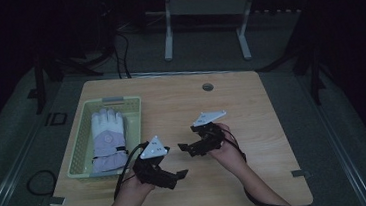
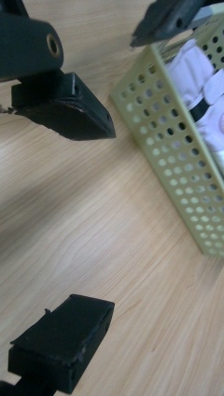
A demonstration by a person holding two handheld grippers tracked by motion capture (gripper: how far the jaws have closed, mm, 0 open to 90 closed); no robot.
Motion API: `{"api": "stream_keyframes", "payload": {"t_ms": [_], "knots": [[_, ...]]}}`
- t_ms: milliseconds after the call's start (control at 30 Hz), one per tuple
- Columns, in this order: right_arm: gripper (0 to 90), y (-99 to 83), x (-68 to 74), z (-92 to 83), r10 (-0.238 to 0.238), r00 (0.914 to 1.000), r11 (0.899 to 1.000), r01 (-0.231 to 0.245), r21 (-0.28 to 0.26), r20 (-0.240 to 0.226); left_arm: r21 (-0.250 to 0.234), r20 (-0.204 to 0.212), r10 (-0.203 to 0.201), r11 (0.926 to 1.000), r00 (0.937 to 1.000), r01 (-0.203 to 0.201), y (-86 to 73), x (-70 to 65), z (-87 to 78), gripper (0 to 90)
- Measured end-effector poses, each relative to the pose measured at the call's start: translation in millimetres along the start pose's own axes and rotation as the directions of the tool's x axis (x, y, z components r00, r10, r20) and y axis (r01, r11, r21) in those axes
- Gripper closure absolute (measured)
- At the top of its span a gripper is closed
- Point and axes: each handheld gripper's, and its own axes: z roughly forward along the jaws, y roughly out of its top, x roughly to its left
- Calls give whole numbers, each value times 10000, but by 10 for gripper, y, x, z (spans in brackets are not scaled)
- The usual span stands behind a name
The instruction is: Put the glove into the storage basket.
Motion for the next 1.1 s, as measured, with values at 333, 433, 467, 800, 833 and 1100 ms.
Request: {"api": "stream_keyframes", "payload": {"t_ms": [333,433,467,800,833,1100], "knots": [[142,-323,-77,-35,151,9994,9993,-161,334,305,413,550,323,9985,9980,-346,-66,-117,333,65],[141,-422,-102,-63,255,9992,9993,-264,274,306,423,718,398,9982,9966,-429,-106,-149,408,65],[141,-456,-113,-77,263,9991,9993,-271,245,327,482,759,447,9977,9961,-485,-120,-157,435,65],[140,-797,-244,-218,587,9960,9975,-611,345,676,640,1158,241,9974,9930,-317,-279,-154,647,65],[140,-840,-261,-238,599,9962,9977,-618,283,637,559,1199,231,9980,9925,-300,-296,-152,667,65],[140,-1056,-289,-328,508,9951,9986,-519,113,847,775,1341,150,9967,9908,-256,-403,-171,833,65]]}}
